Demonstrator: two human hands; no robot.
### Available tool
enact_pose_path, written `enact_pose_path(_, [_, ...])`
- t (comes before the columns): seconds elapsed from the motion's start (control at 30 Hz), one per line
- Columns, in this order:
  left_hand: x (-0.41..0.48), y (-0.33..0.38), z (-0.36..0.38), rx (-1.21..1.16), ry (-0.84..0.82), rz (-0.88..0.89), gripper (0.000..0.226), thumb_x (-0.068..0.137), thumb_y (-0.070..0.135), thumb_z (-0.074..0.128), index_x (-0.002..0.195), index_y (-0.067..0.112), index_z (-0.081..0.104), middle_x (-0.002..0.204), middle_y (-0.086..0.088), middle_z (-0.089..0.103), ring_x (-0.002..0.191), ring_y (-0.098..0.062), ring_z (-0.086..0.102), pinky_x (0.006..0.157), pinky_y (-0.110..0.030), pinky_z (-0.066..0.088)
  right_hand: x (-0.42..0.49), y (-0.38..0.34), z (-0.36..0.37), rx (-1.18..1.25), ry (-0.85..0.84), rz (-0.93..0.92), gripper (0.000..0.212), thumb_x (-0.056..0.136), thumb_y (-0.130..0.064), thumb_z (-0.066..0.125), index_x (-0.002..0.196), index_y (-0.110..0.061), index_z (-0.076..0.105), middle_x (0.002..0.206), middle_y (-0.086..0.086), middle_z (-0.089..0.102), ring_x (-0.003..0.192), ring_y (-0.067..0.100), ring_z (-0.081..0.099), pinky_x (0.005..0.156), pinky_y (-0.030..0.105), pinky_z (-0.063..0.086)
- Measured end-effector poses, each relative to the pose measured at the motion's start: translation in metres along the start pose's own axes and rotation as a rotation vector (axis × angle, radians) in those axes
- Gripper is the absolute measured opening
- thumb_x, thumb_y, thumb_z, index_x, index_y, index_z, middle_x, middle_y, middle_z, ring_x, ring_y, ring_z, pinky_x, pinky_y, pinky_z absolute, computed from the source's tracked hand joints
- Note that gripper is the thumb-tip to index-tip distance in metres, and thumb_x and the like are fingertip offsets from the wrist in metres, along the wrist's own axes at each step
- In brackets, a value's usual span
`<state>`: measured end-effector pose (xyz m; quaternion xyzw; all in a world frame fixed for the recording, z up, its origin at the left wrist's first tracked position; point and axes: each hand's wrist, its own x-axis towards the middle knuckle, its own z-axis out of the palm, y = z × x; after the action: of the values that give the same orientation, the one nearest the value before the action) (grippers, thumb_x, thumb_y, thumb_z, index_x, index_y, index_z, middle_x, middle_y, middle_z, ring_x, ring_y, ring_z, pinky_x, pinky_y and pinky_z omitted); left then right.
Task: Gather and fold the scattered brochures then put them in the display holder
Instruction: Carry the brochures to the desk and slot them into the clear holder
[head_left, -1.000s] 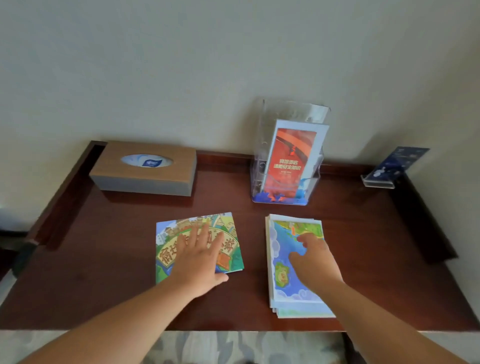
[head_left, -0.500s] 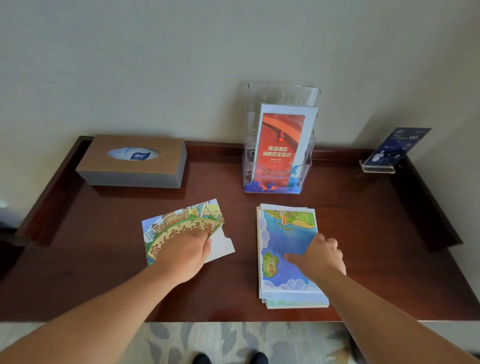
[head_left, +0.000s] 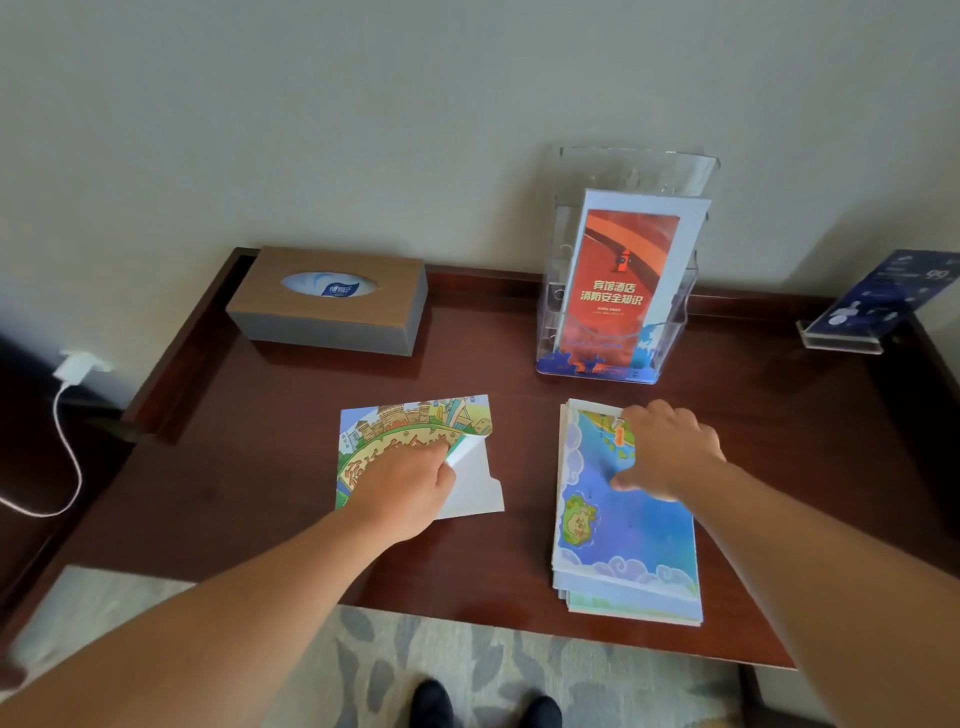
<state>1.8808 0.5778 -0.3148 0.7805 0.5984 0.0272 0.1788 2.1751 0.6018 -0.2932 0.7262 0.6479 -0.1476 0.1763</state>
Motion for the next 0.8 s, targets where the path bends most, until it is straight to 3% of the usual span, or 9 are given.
enact_pose_path(0.1, [-0.002,0.000,0.000,-0.044,-0.003,-0.008,0.018,0.099,0.019,0.034,0.082,0.015,0.040,0.061,0.002,0.039,0.062,-0.023,0.047,0.053,-0.034,0.027,-0.004,-0.001,0.003,-0.016,0.030,0.054,0.082,0.066,-0.062,0.076,0.130,-0.027,0.040,0.122,0.004,0.045,0.117,0.027,0.046,0.093,0.043,0.043])
enact_pose_path(0.2, [-0.003,0.001,-0.004,-0.119,-0.005,-0.043,0.022,0.099,0.019,0.033,0.078,0.015,0.040,0.063,0.002,0.042,0.062,-0.020,0.045,0.054,-0.035,0.030,-0.005,0.001,-0.004,0.065,0.070,-0.002,0.050,0.084,-0.046,0.067,0.123,-0.022,0.047,0.120,0.007,0.050,0.111,0.028,0.052,0.088,0.038,0.045])
enact_pose_path(0.3, [-0.003,0.003,-0.012,-0.214,0.017,-0.085,0.030,0.100,0.019,0.034,0.070,0.019,0.035,0.064,0.000,0.045,0.061,-0.020,0.044,0.056,-0.037,0.030,-0.006,0.005,-0.024,0.244,0.047,-0.121,0.012,0.091,-0.029,0.060,0.094,-0.021,0.052,0.100,0.005,0.062,0.088,0.027,0.057,0.068,0.030,0.041])
enact_pose_path(0.4, [-0.005,0.006,-0.018,-0.307,0.065,-0.124,0.034,0.100,0.019,0.036,0.066,0.016,0.033,0.062,-0.001,0.044,0.061,-0.021,0.041,0.056,-0.037,0.028,-0.015,0.002,-0.048,0.617,0.013,-0.104,0.012,0.089,-0.023,0.066,0.081,-0.020,0.058,0.078,0.000,0.063,0.070,0.022,0.063,0.056,0.027,0.046])
enact_pose_path(0.47, [-0.006,0.009,-0.023,-0.338,0.079,-0.129,0.035,0.100,0.018,0.036,0.066,0.013,0.035,0.063,-0.003,0.045,0.061,-0.021,0.041,0.056,-0.037,0.028,-0.021,-0.005,-0.054,0.906,-0.093,-0.059,0.002,0.090,-0.018,0.065,0.092,-0.018,0.066,0.085,0.005,0.073,0.075,0.026,0.072,0.070,0.036,0.059])
enact_pose_path(0.6, [-0.008,0.012,-0.029,-0.403,0.105,-0.139,0.033,0.099,0.015,0.037,0.067,0.009,0.037,0.062,-0.006,0.045,0.059,-0.021,0.040,0.056,-0.037,0.027,-0.030,-0.029,-0.043,1.156,-0.269,0.047,0.013,0.093,-0.011,0.061,0.105,-0.006,0.064,0.099,0.021,0.073,0.092,0.041,0.071,0.085,0.055,0.056])
enact_pose_path(0.73, [-0.014,0.013,-0.027,-0.420,0.149,-0.125,0.038,0.099,0.014,0.039,0.062,0.015,0.031,0.054,0.000,0.035,0.051,-0.017,0.032,0.052,-0.036,0.021,-0.030,-0.062,-0.021,1.227,-0.287,0.164,0.008,0.093,-0.005,0.058,0.098,-0.002,0.063,0.103,0.026,0.070,0.087,0.039,0.070,0.085,0.055,0.056])
enact_pose_path(0.8, [-0.017,0.014,-0.025,-0.390,0.175,-0.099,0.040,0.100,0.014,0.039,0.061,0.021,0.030,0.051,0.003,0.034,0.046,-0.015,0.031,0.050,-0.036,0.019,-0.027,-0.077,-0.011,1.210,-0.283,0.201,0.014,0.092,-0.006,0.058,0.104,0.000,0.063,0.110,0.026,0.068,0.096,0.039,0.068,0.091,0.049,0.054])
